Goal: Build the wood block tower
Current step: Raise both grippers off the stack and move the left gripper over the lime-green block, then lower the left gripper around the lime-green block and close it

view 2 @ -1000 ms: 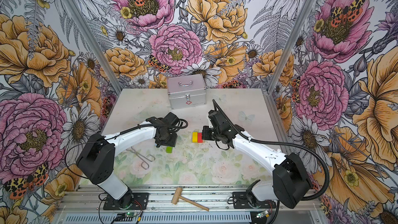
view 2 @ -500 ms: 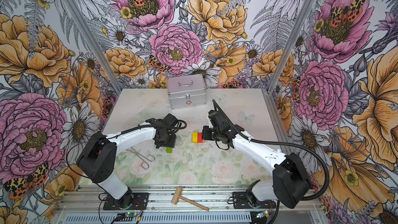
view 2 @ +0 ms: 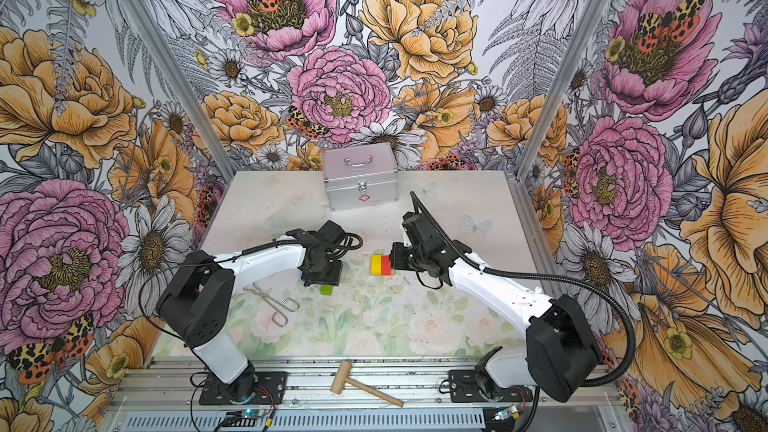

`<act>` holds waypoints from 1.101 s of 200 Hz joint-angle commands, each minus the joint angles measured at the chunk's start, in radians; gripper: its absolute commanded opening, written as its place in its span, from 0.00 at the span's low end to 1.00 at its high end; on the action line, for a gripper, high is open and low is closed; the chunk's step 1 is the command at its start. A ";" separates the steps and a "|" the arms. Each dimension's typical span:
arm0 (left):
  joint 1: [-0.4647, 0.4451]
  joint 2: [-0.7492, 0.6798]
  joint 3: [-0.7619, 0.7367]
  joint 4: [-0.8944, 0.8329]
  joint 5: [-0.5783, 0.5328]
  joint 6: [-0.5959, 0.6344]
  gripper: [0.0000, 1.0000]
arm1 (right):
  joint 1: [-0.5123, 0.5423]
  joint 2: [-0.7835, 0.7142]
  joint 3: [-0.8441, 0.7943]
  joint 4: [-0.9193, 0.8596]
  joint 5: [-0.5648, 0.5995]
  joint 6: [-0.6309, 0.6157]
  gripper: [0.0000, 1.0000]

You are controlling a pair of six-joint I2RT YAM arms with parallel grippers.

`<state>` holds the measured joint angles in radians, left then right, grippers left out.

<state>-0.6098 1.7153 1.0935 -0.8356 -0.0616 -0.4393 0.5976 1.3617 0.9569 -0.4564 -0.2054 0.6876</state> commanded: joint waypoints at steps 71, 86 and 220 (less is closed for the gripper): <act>0.019 0.037 -0.004 0.025 0.016 -0.012 0.52 | -0.007 0.006 -0.007 0.001 0.015 -0.008 0.18; 0.020 0.026 -0.001 0.024 0.016 -0.012 0.51 | -0.007 0.008 -0.006 0.002 0.015 -0.007 0.18; 0.012 -0.030 -0.023 0.016 0.025 -0.022 0.42 | -0.008 0.009 -0.011 0.002 0.020 -0.004 0.52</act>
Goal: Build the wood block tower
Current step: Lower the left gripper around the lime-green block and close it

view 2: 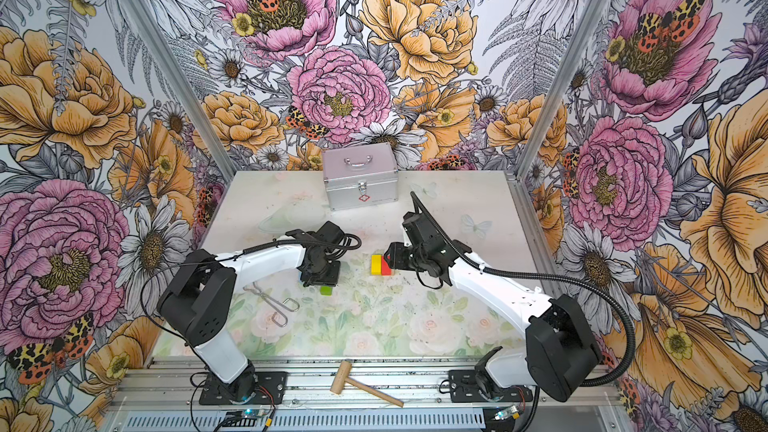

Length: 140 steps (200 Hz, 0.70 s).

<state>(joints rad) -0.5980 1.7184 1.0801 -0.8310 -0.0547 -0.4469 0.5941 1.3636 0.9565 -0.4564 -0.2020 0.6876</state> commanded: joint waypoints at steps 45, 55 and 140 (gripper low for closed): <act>-0.003 -0.038 -0.010 0.006 0.019 -0.019 0.37 | -0.004 0.007 -0.013 0.002 0.016 -0.003 0.53; -0.003 -0.042 -0.010 0.006 0.017 -0.019 0.36 | -0.005 0.005 -0.015 0.002 0.016 -0.003 0.53; -0.008 -0.022 -0.001 -0.005 0.007 -0.018 0.36 | -0.005 0.009 -0.020 0.002 0.021 -0.001 0.53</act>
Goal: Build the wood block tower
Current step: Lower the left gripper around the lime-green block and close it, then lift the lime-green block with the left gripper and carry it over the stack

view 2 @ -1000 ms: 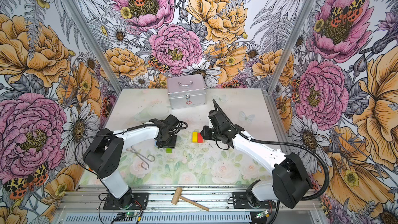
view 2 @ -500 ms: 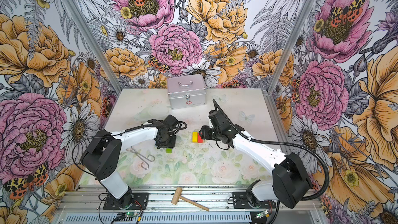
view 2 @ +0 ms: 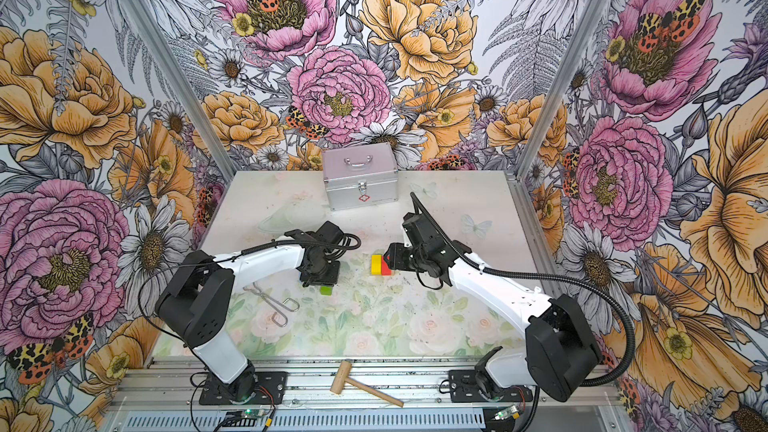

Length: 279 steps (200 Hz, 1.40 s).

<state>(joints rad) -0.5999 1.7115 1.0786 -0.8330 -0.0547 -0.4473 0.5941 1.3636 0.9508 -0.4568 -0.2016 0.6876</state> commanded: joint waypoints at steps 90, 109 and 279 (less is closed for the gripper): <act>-0.011 0.002 0.008 -0.009 0.007 -0.011 0.36 | -0.005 0.014 -0.012 0.003 0.019 -0.002 0.53; -0.011 0.004 0.010 -0.010 0.006 -0.011 0.37 | -0.005 0.015 -0.010 0.003 0.019 -0.002 0.53; -0.037 -0.009 0.088 -0.086 -0.008 0.059 0.00 | -0.014 -0.015 -0.028 0.001 0.021 -0.007 0.55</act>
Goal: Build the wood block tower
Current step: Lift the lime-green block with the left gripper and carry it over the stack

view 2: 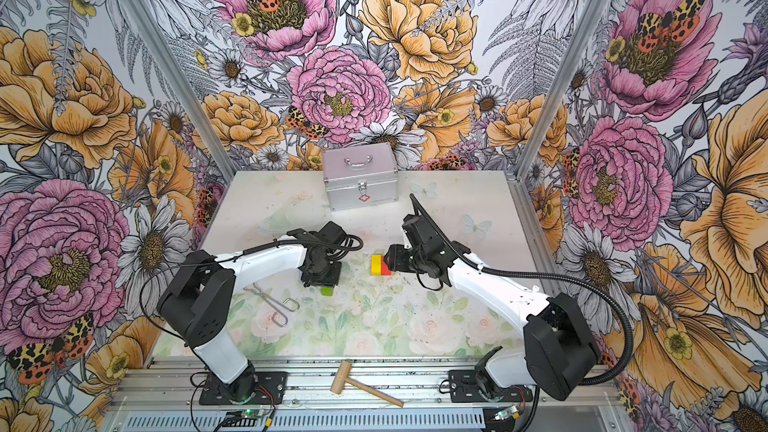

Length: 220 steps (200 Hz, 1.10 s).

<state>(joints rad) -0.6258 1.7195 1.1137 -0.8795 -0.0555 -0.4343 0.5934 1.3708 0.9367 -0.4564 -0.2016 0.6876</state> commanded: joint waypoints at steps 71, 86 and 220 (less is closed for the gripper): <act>-0.057 -0.056 0.235 -0.118 -0.019 0.196 0.00 | -0.105 -0.134 -0.079 -0.002 -0.017 -0.014 0.56; -0.070 -0.048 0.277 -0.124 -0.024 0.232 0.00 | -0.132 -0.161 -0.088 -0.015 -0.024 -0.025 0.57; -0.218 0.191 0.564 -0.124 -0.047 0.728 0.00 | -0.324 -0.285 -0.165 -0.038 -0.123 -0.072 0.60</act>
<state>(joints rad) -0.8413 1.9034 1.6390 -1.0027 -0.1158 0.1669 0.2974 1.1210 0.7868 -0.4904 -0.2935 0.6338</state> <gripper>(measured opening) 0.322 0.598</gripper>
